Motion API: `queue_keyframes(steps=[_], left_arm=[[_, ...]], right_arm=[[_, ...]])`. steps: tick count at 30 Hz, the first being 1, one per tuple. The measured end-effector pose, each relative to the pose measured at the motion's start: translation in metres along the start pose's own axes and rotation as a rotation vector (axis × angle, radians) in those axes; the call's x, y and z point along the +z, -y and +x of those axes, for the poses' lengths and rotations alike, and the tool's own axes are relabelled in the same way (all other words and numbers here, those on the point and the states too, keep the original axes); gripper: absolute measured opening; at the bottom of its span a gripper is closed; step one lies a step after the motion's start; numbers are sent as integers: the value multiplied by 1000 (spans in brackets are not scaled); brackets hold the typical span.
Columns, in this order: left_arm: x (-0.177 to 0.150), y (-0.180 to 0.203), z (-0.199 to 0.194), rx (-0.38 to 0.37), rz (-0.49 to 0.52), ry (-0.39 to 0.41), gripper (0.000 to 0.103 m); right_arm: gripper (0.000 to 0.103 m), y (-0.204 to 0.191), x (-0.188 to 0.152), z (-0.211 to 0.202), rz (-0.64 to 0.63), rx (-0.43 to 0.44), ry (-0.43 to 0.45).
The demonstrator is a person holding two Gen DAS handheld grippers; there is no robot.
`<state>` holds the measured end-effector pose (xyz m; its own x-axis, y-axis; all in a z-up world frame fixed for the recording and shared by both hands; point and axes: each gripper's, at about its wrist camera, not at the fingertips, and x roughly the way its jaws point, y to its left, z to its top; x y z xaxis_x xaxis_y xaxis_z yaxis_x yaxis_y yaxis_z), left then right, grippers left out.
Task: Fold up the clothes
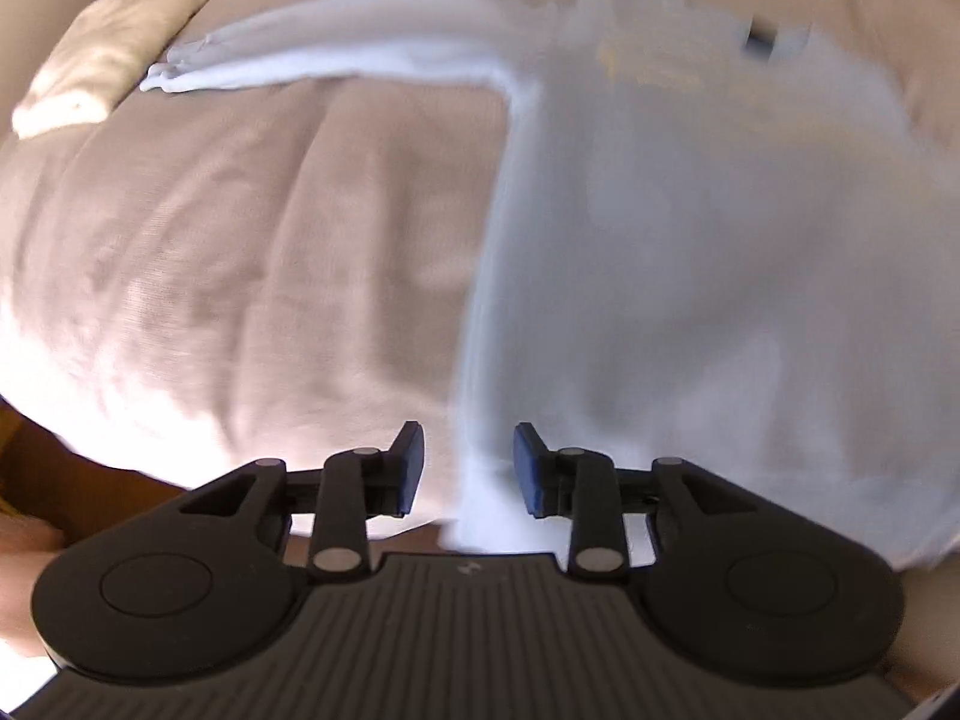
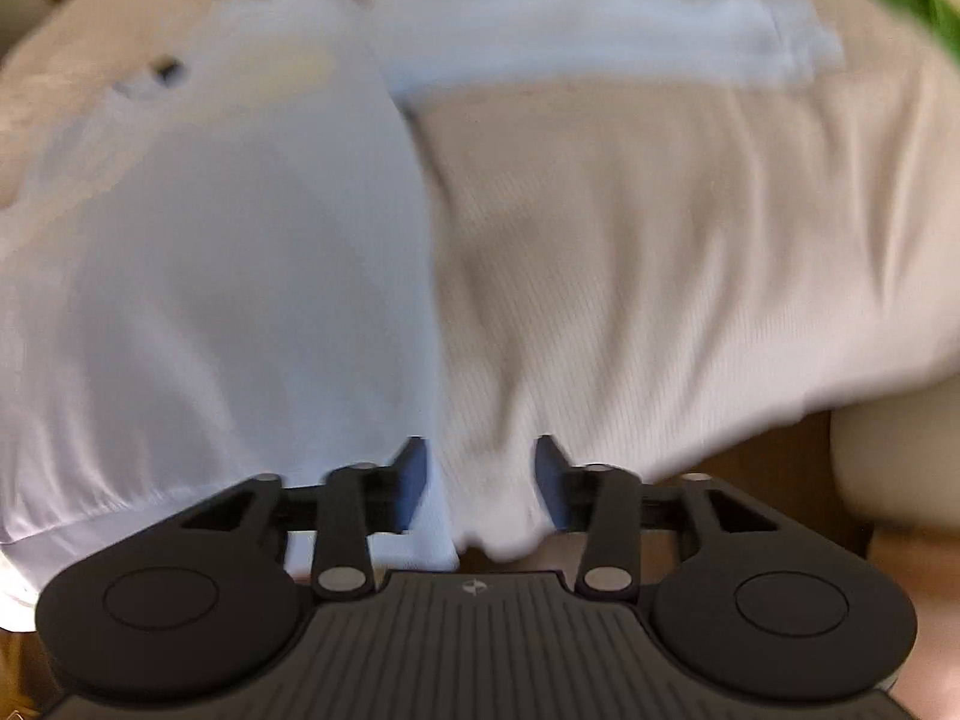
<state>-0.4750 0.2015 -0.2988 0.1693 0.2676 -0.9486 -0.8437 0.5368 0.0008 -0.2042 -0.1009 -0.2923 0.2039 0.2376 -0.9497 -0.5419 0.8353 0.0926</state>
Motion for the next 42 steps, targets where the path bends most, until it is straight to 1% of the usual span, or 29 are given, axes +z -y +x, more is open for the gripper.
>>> queue_keyframes(steps=[1,2,3,4,5,6,8,9,11,14,16,17,18,19,20,21,23,25,26,28,29,31,34,36,37,38,39,40,42], left_arm=[[0,2,3,-28,-12,-13,37],[1,7,11,-20,-1,-56,38],[2,14,20,13,14,-97,36],[4,22,29,47,28,-138,32],[5,25,31,56,30,-155,29],[6,22,24,29,11,-139,29],[9,17,10,-22,-19,-99,29],[16,15,5,-39,-23,-72,29],[36,12,0,-55,-26,-30,29],[84,1,3,-64,-37,32,29],[119,-8,10,-79,-29,80,31],[138,-13,16,-81,-21,97,33],[157,-17,24,-80,-14,106,33],[176,-22,33,-78,-7,110,33],[194,-27,41,-76,1,111,33],[212,-31,49,-71,21,116,33],[252,-37,66,-65,93,128,35],[288,-36,84,-82,198,133,46],[303,-36,93,-93,249,133,47],[329,-37,111,-117,347,127,47],[342,-36,119,-134,389,123,47],[363,-35,137,-192,448,95,49],[379,-35,163,-248,522,58,51],[383,-37,184,-261,564,14,50],[384,-39,192,-264,575,-5,47],[384,-42,197,-268,580,-18,46],[382,-45,201,-268,584,-29,34],[380,-49,204,-265,589,-34,13],[372,-54,197,-254,595,-3,4]], right_arm=[[45,-6,0,-1,-31,28,17],[48,-12,0,-1,-59,54,28],[51,-17,-2,8,-78,74,-1],[51,-21,-4,16,-94,88,-34],[49,-24,-17,22,-96,62,-87],[49,-26,-27,27,-95,41,-134],[49,-26,-32,24,-68,61,-146],[49,-26,-32,17,-60,94,-126],[49,-30,-27,5,-66,138,-90],[49,-46,-4,-1,-96,156,-71],[49,-64,21,2,-106,202,-55],[49,-73,49,17,-120,210,-48],[49,-87,63,23,-141,212,-42],[49,-92,87,32,-159,211,-38],[49,-80,92,33,-170,209,-37],[50,-94,106,40,-172,210,-45],[50,-122,146,60,-192,214,-62],[49,-152,192,86,-225,219,-76],[49,-167,210,95,-245,223,-67],[50,-200,247,114,-275,247,-42],[50,-220,272,134,-281,263,-31],[50,-246,306,151,-281,307,-10],[49,-278,346,183,-252,374,-23],[50,-295,366,204,-227,407,-42],[49,-301,371,212,-215,422,-52],[49,-307,376,220,-203,437,-61],[49,-313,380,229,-189,450,-64],[49,-319,385,238,-174,460,-69],[50,-328,388,253,-151,463,-89]])
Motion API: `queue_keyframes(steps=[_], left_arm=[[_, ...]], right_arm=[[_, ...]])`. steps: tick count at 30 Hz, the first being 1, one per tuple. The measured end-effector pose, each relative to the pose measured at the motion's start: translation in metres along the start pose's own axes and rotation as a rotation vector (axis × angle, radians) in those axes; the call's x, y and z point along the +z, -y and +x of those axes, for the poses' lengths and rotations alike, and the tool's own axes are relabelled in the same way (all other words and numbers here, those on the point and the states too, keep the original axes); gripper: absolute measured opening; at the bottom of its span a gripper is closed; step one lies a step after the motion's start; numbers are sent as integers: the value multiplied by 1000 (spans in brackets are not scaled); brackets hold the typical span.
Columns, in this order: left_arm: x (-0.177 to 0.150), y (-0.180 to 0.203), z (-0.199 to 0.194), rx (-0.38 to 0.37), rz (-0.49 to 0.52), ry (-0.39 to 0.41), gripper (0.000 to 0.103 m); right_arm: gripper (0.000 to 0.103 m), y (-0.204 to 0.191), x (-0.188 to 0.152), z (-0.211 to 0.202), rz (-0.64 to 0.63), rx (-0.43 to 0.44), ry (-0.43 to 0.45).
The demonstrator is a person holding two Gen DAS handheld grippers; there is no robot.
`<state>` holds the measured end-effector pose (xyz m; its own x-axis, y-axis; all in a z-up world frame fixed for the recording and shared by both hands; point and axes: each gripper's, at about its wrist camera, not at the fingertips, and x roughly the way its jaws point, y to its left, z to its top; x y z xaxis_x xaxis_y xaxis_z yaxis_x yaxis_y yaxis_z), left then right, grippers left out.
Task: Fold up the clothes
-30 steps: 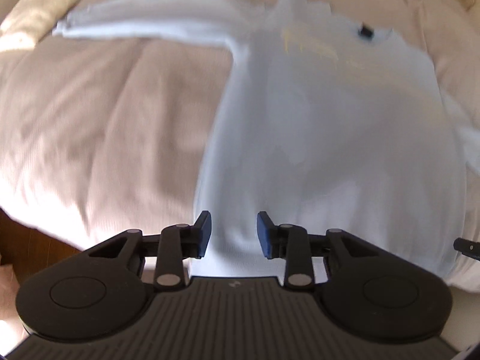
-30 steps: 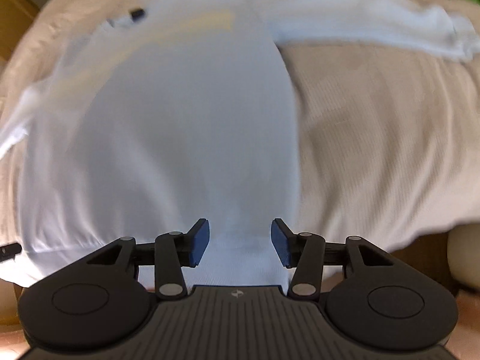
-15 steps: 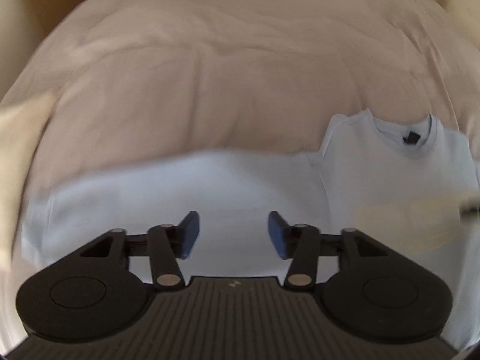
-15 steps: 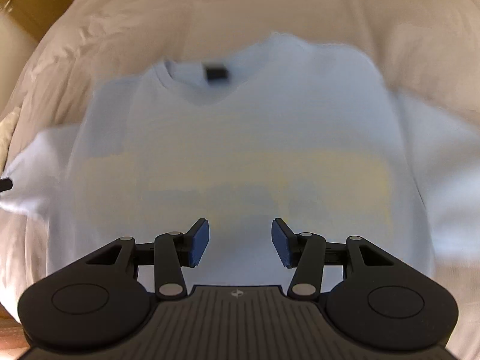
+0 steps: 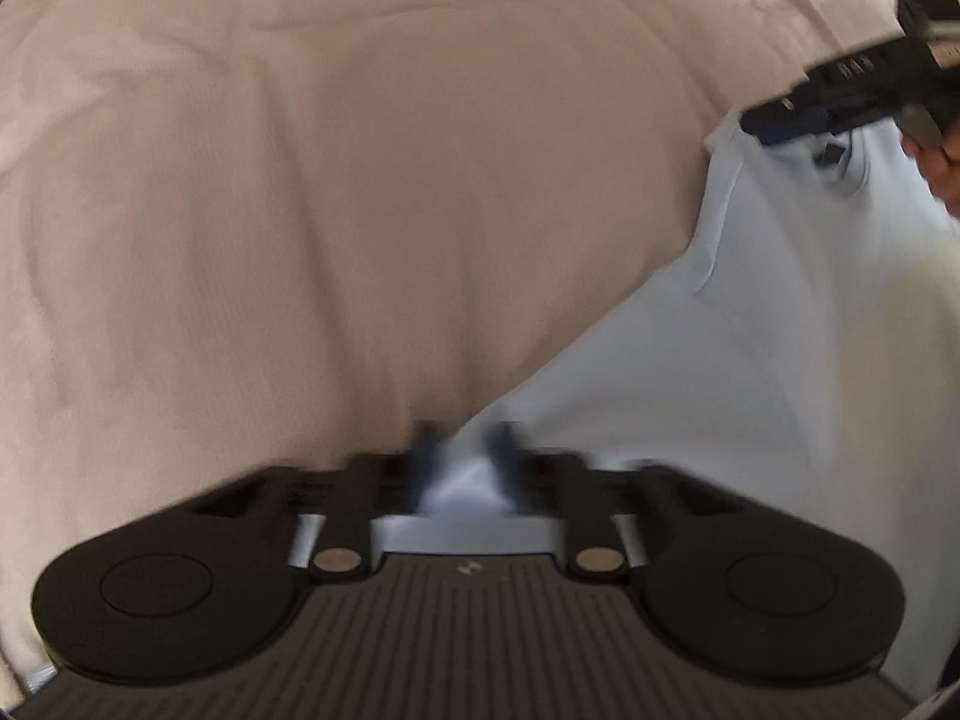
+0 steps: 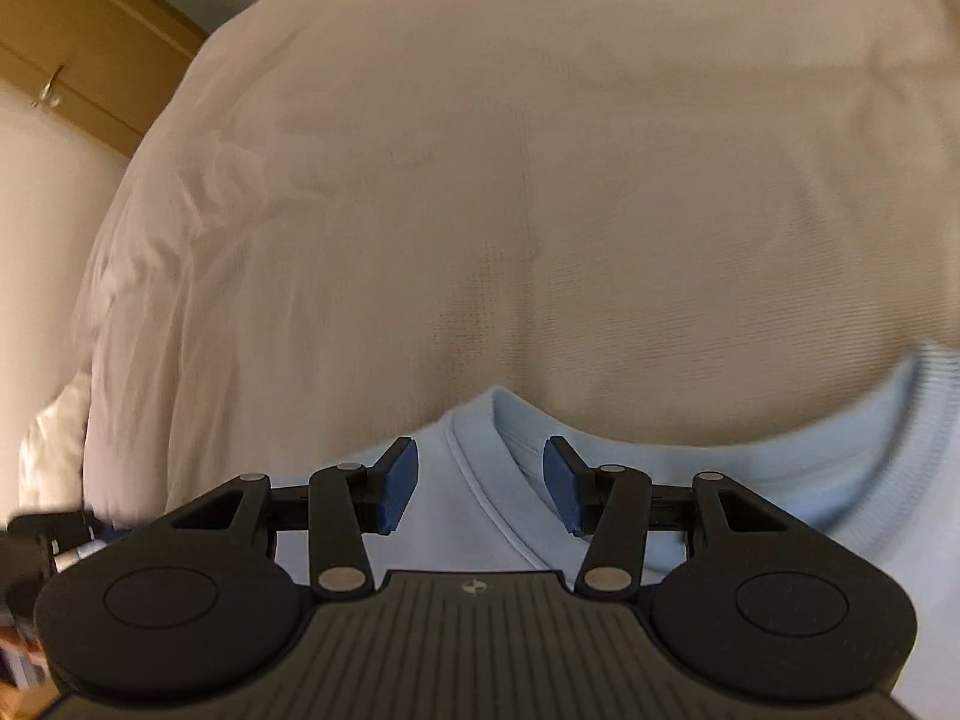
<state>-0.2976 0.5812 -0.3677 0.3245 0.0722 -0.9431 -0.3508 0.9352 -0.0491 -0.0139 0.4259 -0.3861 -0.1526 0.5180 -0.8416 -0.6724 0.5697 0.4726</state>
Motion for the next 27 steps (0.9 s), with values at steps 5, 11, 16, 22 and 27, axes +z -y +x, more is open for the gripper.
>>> queue_keyframes(steps=[5,11,16,22,27], left_arm=[[-27,10,-35,87,-29,113,4],[-49,7,-3,204,-259,68,14],[-63,-1,-52,238,-502,180,38],[-159,-61,-101,266,-979,176,40],[-239,-112,-97,192,-1451,229,38]], right_arm=[[10,-10,4,12,-62,-16,36],[10,-8,-2,16,-63,-112,79],[43,-27,-3,15,-46,-214,107],[59,-36,-38,-46,-33,-172,220],[59,-32,-98,-63,74,-107,131]])
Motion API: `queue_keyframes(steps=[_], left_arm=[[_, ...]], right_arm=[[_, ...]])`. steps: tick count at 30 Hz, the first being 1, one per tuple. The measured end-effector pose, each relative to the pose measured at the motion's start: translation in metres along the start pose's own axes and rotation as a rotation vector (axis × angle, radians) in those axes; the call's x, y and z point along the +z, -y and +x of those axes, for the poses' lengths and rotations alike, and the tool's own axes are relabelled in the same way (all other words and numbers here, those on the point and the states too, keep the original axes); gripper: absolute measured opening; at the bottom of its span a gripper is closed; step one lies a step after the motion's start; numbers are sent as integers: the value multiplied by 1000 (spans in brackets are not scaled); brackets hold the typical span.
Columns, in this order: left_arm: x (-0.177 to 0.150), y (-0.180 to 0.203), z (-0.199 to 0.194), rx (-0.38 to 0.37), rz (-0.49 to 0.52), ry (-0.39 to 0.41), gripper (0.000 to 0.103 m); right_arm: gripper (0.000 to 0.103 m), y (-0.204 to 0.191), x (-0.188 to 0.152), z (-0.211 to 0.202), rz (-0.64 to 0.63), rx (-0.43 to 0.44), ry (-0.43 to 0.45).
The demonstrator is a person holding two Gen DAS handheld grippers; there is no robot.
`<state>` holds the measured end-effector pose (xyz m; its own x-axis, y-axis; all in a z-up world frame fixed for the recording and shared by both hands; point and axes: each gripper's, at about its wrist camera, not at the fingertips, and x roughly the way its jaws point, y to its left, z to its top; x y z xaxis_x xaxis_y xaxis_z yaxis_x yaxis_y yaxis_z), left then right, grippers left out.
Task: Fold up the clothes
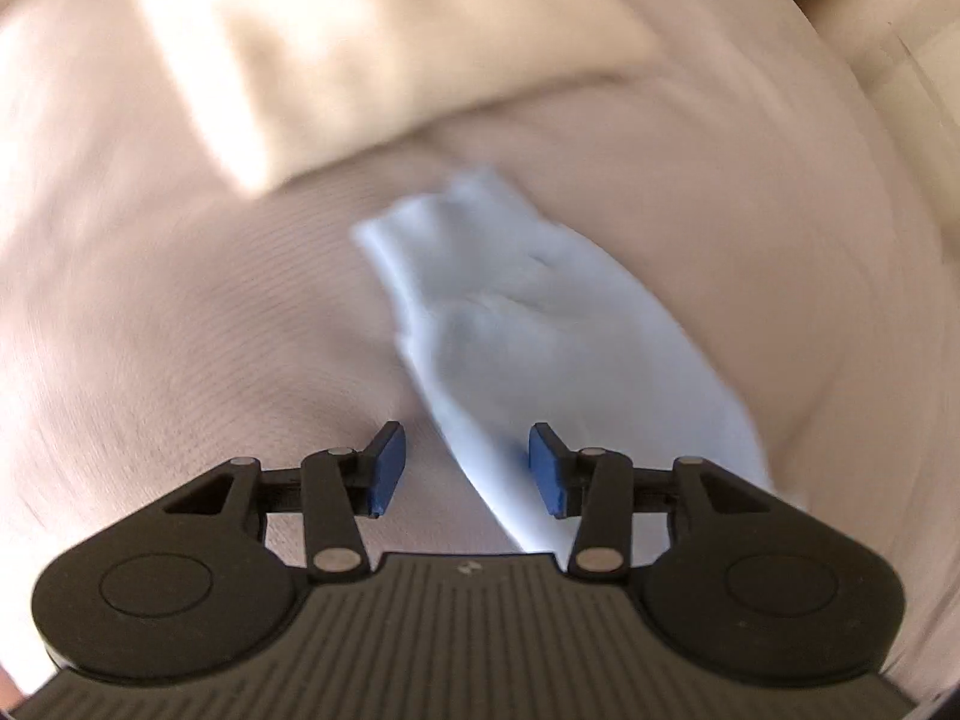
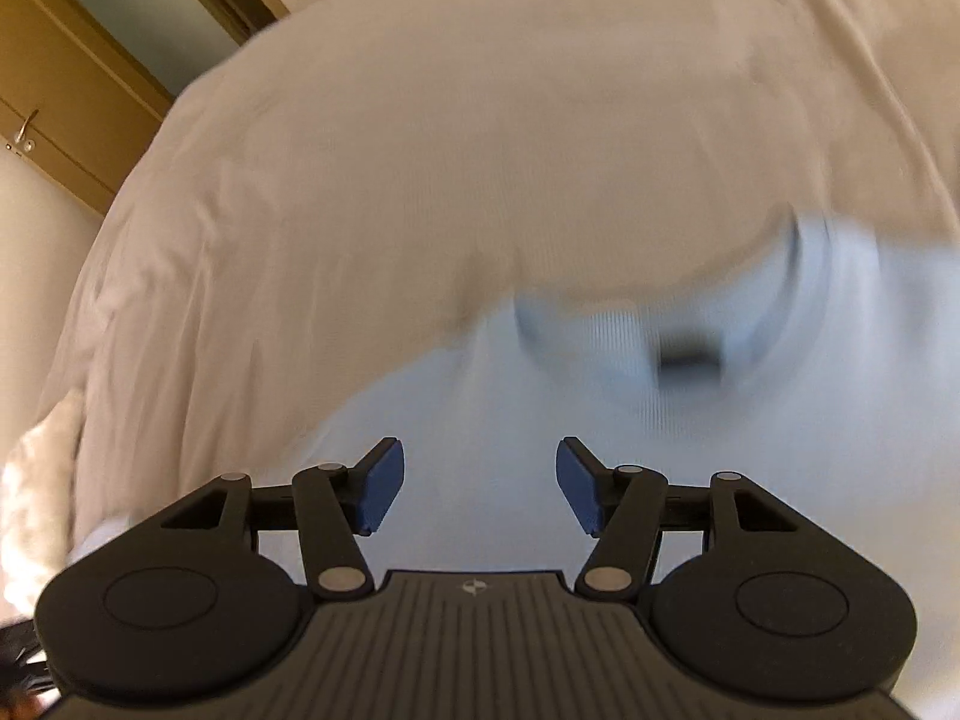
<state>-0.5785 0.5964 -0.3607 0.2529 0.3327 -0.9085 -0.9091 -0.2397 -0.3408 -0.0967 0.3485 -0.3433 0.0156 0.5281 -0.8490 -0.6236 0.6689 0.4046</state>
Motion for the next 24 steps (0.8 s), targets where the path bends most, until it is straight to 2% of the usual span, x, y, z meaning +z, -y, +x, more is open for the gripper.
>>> queue_keyframes(steps=[1,2,3,6,9,11,13,15,16,18,20,21,22,24], left_arm=[[2,-2,1,-24,-25,9,27],[4,-5,3,-48,-50,18,12],[4,-4,0,-59,-44,42,2],[-8,13,-33,-34,114,175,2],[-32,11,-62,62,251,264,4],[-47,4,-59,144,316,263,7],[-62,1,-36,246,379,220,12],[-74,3,-21,313,461,218,16],[-79,5,-21,342,485,230,24],[-82,8,-32,413,474,276,32],[-80,9,-46,538,433,328,29],[-81,10,-55,569,409,354,25],[-85,12,-65,550,391,359,25],[-101,25,-80,423,402,315,25]], right_arm=[[59,-1,-12,-3,11,-3,-20],[59,-1,-23,-4,16,-4,-41],[59,-1,-32,-5,21,-5,-63],[59,-5,-50,-5,34,-17,-130],[59,-11,-55,-12,19,-23,-142],[59,-9,-59,-19,9,-25,-144],[59,-5,-63,-26,8,-25,-148],[59,-5,-66,-26,-7,-26,-152],[59,-5,-68,-25,-18,-28,-152],[59,-3,-68,-29,-51,-29,-143],[59,3,-72,-46,-91,-32,-117],[59,8,-75,-54,-109,-48,-101],[59,12,-78,-63,-126,-65,-85],[60,29,-87,-82,-141,-120,-54]])
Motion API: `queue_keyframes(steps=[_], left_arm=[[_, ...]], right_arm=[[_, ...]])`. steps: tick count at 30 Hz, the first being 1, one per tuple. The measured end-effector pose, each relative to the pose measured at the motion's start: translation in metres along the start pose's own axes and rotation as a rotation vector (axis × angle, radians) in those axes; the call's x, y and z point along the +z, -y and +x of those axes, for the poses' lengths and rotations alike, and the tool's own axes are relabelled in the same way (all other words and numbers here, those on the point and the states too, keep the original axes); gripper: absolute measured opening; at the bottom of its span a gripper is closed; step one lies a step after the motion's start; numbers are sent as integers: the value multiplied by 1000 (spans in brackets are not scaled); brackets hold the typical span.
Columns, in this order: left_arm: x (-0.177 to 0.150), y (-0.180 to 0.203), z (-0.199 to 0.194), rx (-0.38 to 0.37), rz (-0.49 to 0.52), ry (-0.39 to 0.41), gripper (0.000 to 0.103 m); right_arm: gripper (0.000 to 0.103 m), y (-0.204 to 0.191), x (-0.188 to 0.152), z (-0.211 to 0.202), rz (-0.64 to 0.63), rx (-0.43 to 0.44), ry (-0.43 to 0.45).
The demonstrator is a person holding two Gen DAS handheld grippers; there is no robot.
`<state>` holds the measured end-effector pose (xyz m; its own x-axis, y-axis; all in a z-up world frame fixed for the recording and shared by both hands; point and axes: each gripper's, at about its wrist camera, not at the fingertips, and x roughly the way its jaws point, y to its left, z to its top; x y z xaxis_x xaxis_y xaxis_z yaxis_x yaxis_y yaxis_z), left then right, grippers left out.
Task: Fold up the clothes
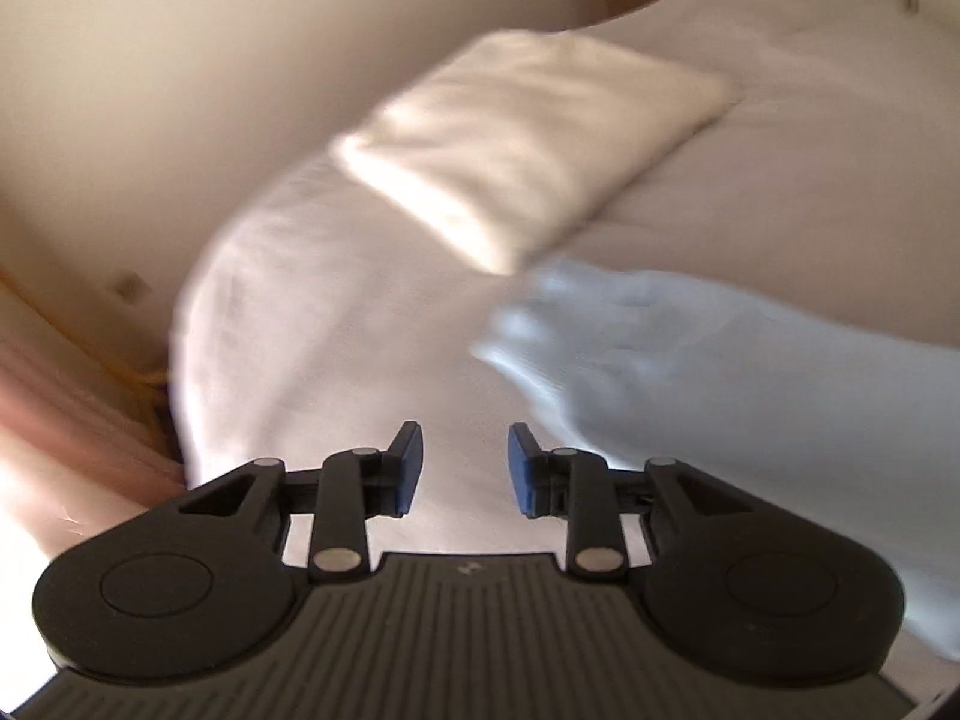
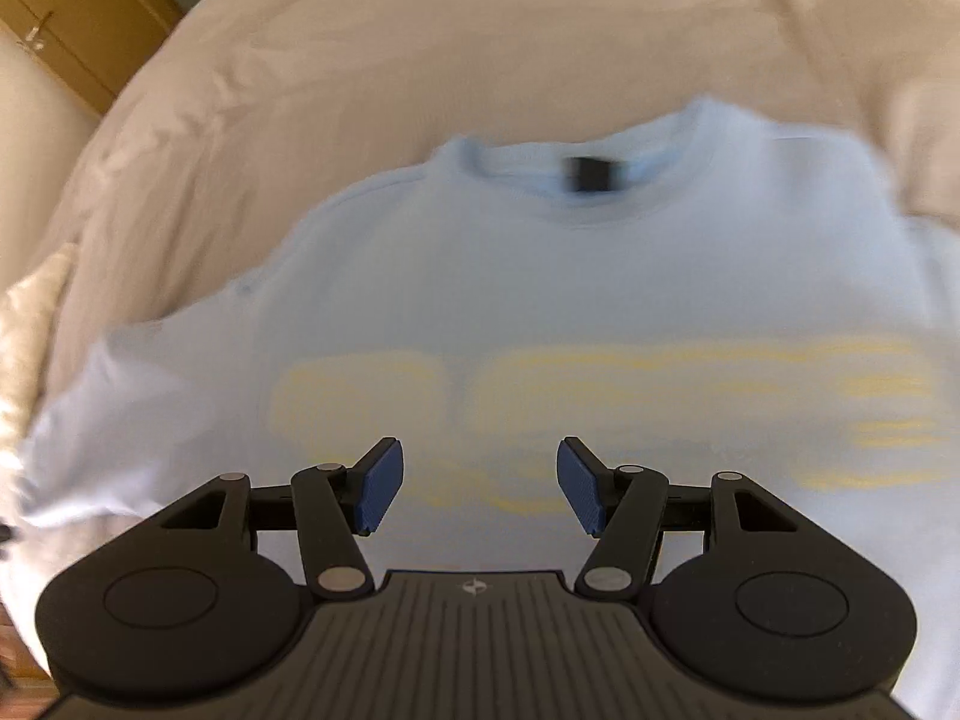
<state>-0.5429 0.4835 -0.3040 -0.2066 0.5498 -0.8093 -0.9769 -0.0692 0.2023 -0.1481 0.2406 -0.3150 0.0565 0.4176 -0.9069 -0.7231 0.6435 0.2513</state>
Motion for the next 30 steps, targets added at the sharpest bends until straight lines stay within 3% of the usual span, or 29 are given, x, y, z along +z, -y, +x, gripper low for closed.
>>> queue_keyframes(steps=[5,7,9,12,15,19,23,24,27,30], left_arm=[[-69,90,-73,-495,285,-51,29],[-110,121,-95,-607,403,-74,32],[-149,140,-107,-662,470,-114,32],[-200,141,-100,-610,518,-204,32],[-236,124,-106,-511,542,-210,31],[-246,104,-143,-437,509,-262,31],[-247,97,-212,-453,536,-251,36],[-246,96,-229,-460,543,-241,44],[-235,92,-275,-493,560,-179,49],[-227,92,-317,-534,555,-128,64]], right_arm=[[61,53,-50,-36,-42,-175,46],[61,78,-75,-45,-26,-228,45],[61,95,-100,-48,-31,-266,41],[62,119,-140,-50,-59,-286,2],[68,139,-178,-53,-66,-251,-55],[67,151,-210,-75,-65,-175,-104],[68,162,-210,-126,48,-132,-98],[71,164,-205,-142,73,-117,-73],[82,165,-190,-192,138,-74,8],[91,159,-177,-235,175,-47,78]])
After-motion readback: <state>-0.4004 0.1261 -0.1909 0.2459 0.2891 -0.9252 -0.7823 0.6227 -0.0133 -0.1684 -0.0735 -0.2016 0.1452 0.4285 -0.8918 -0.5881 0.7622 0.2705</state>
